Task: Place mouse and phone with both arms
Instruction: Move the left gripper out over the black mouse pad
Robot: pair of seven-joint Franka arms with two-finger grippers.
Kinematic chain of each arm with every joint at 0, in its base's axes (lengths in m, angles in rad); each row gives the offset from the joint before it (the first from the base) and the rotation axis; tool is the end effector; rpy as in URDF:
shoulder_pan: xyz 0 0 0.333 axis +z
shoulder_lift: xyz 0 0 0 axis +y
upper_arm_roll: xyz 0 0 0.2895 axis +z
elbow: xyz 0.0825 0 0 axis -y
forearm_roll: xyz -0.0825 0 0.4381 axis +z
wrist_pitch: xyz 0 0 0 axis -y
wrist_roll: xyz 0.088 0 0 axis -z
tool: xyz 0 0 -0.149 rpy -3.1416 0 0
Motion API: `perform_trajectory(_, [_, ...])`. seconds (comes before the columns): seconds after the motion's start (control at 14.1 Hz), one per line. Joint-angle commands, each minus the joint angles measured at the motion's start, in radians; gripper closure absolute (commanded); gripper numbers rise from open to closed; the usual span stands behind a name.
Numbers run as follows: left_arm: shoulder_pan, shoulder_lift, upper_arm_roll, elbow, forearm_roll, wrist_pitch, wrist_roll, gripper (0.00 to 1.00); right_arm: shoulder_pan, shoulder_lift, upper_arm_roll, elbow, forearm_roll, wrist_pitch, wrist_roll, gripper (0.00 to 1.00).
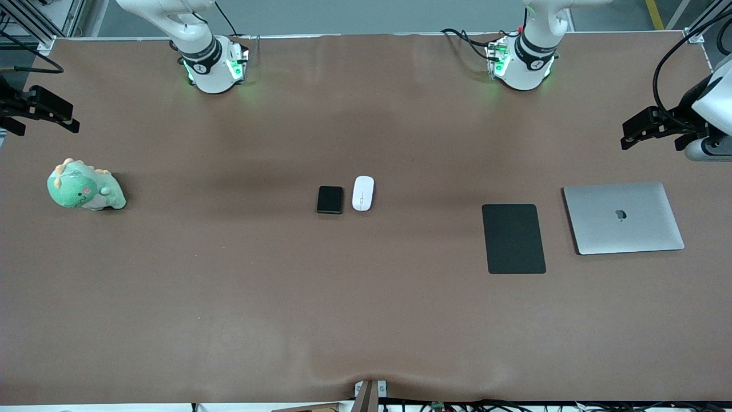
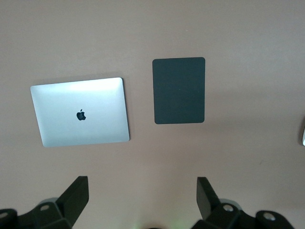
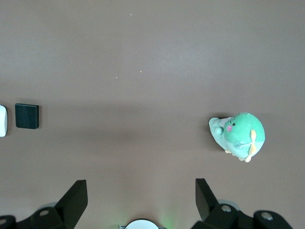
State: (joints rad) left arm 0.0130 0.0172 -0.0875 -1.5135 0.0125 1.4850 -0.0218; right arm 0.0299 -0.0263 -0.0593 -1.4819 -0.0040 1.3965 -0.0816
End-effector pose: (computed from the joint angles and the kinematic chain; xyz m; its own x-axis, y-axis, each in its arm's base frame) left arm 0.6015 -0.0426 0.5682 0.9976 -0.0516 -0.0454 -0.0522 -0.9986 -0.0120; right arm 0.5793 -0.0181 0.6029 0.9969 0.0516 -0.0591 0.0516 -0.9987 -0.0024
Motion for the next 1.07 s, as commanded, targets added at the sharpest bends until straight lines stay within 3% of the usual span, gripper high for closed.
perform_trajectory(0.0, [0.007, 0.012, -0.002, 0.001, -0.014, 0.008, 0.022, 0.0, 0.019, -0.004, -0.002, -0.012, -0.017, 0.012, 0.003, 0.0])
perform_trajectory(0.21, [0.004, 0.047, -0.006, 0.01, -0.014, 0.009, 0.026, 0.0, 0.022, -0.004, -0.002, -0.012, -0.013, 0.012, 0.005, 0.0])
perform_trajectory(0.43, [-0.011, 0.07, -0.012, 0.01, -0.025, 0.11, 0.014, 0.0, 0.022, -0.004, -0.002, -0.012, -0.016, 0.018, 0.005, 0.0])
perform_trajectory(0.78, [0.005, 0.118, -0.008, 0.009, -0.212, 0.127, -0.001, 0.0, 0.024, -0.003, -0.002, -0.012, -0.016, 0.016, 0.005, 0.0])
perform_trajectory(1.0, [-0.008, 0.164, -0.012, 0.009, -0.218, 0.127, -0.111, 0.0, 0.024, -0.001, -0.002, -0.014, -0.019, 0.016, 0.005, 0.0])
